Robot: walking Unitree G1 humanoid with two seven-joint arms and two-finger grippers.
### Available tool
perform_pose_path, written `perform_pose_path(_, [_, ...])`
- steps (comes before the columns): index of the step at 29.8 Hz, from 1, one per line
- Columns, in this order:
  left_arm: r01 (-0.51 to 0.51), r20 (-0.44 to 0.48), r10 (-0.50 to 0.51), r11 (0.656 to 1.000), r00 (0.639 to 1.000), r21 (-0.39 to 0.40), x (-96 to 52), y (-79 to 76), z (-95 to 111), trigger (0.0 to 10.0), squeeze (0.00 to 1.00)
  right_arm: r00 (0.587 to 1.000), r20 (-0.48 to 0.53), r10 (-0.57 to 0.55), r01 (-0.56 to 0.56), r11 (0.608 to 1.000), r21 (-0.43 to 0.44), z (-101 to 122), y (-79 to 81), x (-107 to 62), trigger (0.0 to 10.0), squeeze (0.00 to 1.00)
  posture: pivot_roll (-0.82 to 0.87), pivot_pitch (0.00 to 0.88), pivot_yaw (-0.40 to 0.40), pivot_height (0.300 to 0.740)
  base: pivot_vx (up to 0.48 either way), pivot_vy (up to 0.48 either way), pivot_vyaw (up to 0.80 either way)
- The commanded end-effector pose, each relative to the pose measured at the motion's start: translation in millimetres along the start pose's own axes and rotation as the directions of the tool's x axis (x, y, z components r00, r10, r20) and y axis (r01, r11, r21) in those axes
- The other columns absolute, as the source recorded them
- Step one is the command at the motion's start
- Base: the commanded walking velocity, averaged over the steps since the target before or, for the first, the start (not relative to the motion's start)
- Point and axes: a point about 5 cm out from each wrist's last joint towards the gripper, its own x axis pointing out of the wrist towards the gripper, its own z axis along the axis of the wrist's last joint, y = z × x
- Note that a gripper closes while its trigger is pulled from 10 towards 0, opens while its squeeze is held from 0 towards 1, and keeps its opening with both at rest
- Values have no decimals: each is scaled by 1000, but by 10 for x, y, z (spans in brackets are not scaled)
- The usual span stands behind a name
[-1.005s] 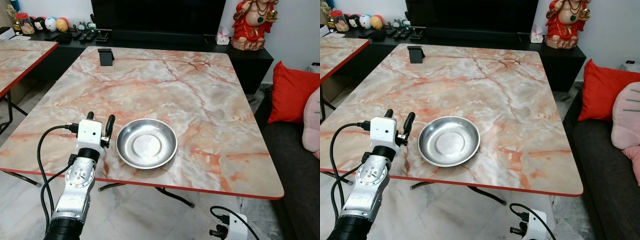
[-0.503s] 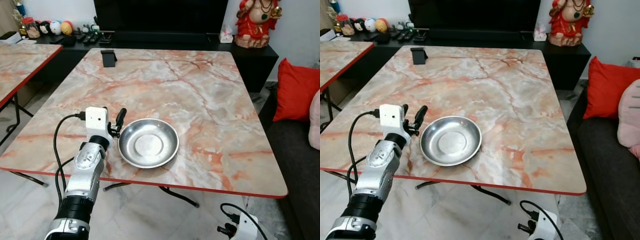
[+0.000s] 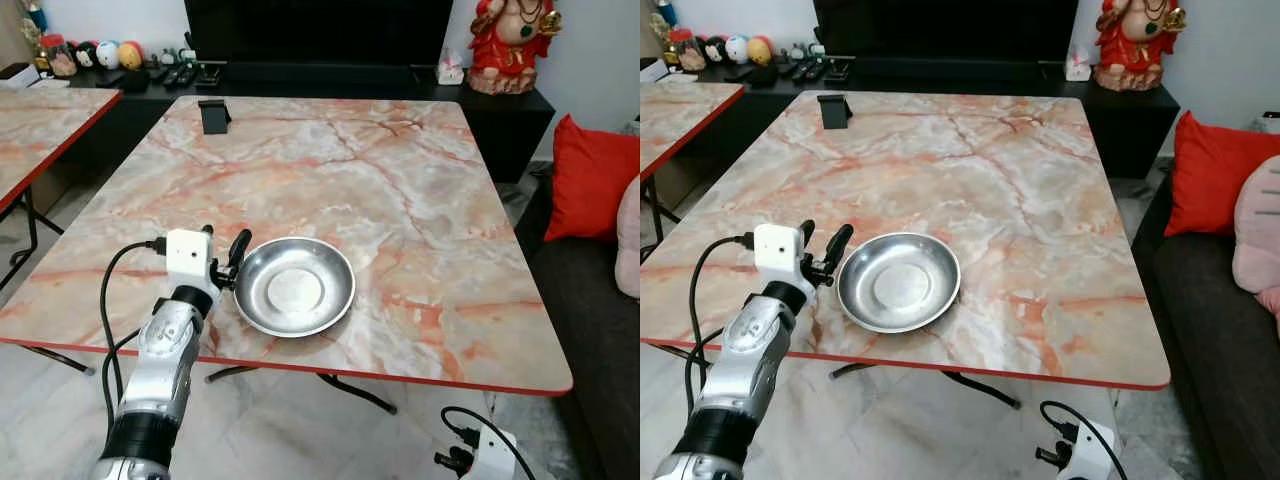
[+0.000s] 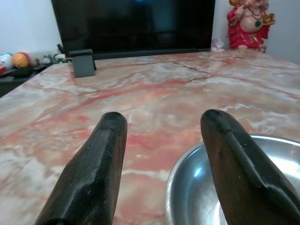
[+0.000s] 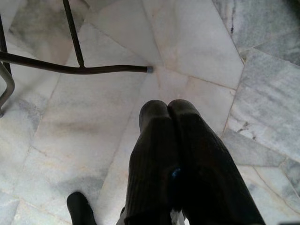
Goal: Setting the table
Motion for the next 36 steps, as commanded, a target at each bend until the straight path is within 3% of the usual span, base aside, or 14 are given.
perform_pose_path(1, [1,40,-2,1000,999,15,-23,10,71,10000,0,1000,-7,-3,3,1000,-3,-23,-9,-8,10000,0,9,0,11,736,0,0,0])
perform_pose_path(10, [-13,37,13,1000,999,-8,27,-40,87,10000,0,1000,-6,-3,2,1000,-1,-8,-6,-2,10000,0,7,0,8,736,0,0,0])
perform_pose_path(36, [-41,60,42,999,997,-27,68,-43,171,10000,0,1000,-7,-5,5,1000,1,-3,-15,0,10000,0,24,0,4,736,0,409,0])
